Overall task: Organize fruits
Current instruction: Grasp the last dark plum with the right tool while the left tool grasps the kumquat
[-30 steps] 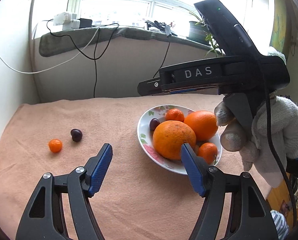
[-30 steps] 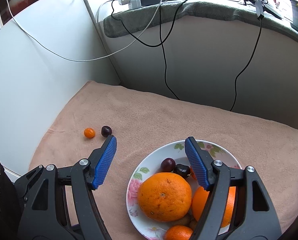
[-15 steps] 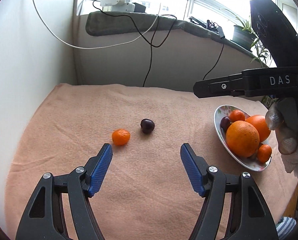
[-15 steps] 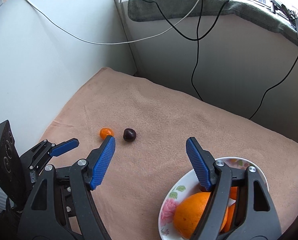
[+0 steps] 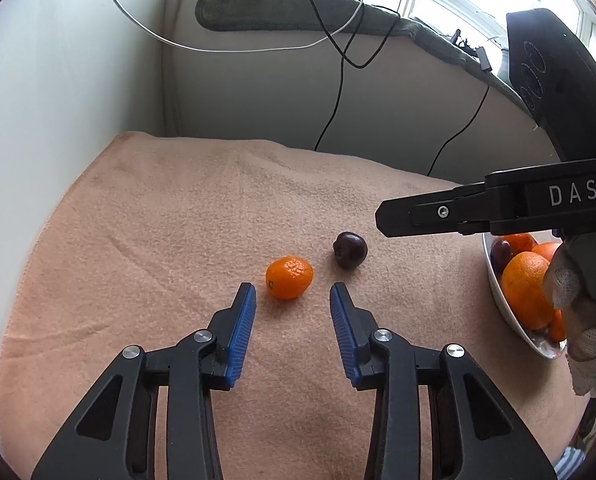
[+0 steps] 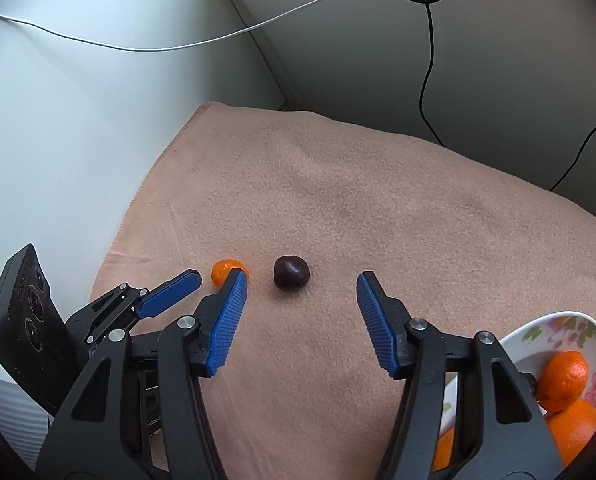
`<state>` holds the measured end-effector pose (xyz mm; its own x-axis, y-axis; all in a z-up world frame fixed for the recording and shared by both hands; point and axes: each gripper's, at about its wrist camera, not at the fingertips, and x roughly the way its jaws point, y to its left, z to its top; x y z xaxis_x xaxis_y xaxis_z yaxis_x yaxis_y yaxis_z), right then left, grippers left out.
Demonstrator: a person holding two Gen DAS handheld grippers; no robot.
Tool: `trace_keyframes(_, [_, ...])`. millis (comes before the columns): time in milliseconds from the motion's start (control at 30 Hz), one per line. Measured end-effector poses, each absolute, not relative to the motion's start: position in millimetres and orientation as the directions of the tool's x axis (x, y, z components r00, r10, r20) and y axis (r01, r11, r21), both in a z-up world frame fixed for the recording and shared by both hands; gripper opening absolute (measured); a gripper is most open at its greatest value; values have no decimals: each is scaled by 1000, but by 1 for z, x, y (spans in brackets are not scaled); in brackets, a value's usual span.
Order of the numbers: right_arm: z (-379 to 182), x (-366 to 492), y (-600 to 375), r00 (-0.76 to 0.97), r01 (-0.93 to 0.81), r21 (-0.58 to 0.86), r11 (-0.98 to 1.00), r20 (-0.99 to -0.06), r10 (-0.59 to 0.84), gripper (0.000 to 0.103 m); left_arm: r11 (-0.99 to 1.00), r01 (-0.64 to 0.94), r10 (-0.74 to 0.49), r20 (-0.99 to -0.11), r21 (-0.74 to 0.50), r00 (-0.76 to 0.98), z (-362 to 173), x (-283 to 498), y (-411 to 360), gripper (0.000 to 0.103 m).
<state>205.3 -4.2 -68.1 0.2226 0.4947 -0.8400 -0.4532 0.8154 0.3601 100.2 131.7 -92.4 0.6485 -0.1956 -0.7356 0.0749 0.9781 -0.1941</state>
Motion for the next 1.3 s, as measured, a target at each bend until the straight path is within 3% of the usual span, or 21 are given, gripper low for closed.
trace_keyframes(467, [-91,214,9,184,-444,346,827,-868,462,43,981,76,-187,-751,-181,633,-95,116,126,28])
trace_keyframes(1067, [-99,218,26,189,-454,315,833,-880,436,37,980,71,-186,-750,-183,634,-98,118,130,24])
trace_keyframes(1200, [-100,215,31,177,-464,330,822,-875,451,26,981,70,-183,-749,-181,637,-97,115,129,23])
trace_keyframes(1300, [-101,211,36,179,-473,325,819,-875,450,25,981,69,-181,-749,-179,637,-98,115,129,23])
